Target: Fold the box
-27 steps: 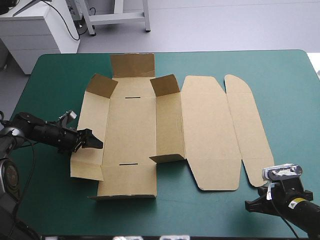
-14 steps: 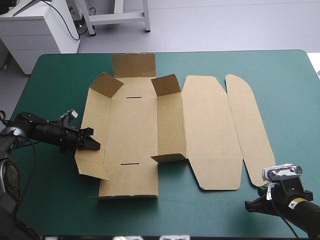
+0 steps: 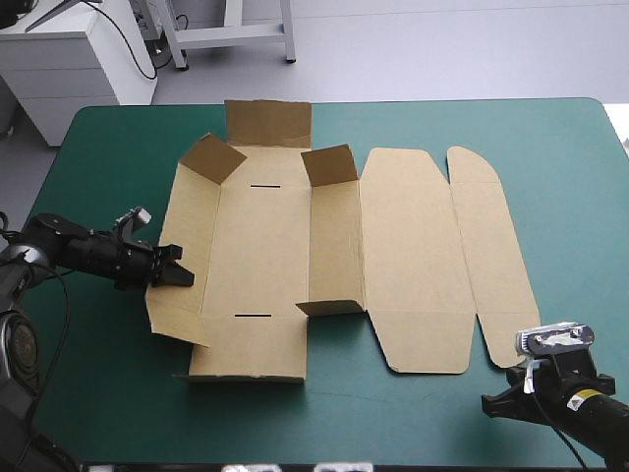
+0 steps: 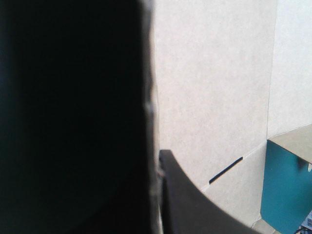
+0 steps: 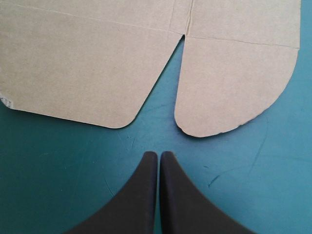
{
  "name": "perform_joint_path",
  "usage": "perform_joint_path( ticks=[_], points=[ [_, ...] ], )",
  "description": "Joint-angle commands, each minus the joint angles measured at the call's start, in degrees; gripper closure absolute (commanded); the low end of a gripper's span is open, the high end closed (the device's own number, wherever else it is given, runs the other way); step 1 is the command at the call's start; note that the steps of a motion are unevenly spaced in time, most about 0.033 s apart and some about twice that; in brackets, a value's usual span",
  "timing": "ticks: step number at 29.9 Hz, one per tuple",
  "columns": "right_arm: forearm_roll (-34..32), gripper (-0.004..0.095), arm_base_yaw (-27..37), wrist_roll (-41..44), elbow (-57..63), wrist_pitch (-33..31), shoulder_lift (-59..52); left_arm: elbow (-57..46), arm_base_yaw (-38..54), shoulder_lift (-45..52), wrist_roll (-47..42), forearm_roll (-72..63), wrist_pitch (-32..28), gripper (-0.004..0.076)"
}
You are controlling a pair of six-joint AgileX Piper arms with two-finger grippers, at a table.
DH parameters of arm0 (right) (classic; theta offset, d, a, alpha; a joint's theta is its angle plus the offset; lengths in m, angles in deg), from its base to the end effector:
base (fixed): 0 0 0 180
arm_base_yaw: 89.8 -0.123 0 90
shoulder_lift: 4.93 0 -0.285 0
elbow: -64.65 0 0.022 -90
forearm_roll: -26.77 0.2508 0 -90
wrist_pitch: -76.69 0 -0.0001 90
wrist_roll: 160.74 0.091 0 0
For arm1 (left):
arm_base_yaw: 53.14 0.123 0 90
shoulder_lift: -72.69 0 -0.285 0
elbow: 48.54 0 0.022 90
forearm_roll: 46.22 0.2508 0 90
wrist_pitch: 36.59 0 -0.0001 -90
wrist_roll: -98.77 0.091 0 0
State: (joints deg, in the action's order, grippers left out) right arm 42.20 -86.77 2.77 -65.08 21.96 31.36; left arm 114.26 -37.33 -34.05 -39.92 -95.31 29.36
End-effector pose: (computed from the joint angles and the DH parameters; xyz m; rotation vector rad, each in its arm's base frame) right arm 0.0769 0.0157 0.2603 -0.1895 2.4214 0.1858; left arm 0.3084 0.0220 0.2083 0.0106 2.7365 -1.0512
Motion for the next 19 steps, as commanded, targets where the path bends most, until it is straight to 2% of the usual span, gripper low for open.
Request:
perform_joint_path(
  ticks=[1,14,19],
  points=[
    [0.74,0.0909,-0.11,-0.34,-1.79,2.18,0.25,4.84,-0.33,2.31,1.1,-2.9,2.11,0.0732],
    [0.74,0.0909,-0.11,-0.34,-1.79,2.28,0.25,23.32,-2.7,2.31,8.48,12.18,3.69,0.0732],
    [0.36,0.0909,-0.11,-0.34,-1.79,2.36,0.25,28.94,-8.03,2.31,8.61,18.61,0.53,0.0732]
  ],
)
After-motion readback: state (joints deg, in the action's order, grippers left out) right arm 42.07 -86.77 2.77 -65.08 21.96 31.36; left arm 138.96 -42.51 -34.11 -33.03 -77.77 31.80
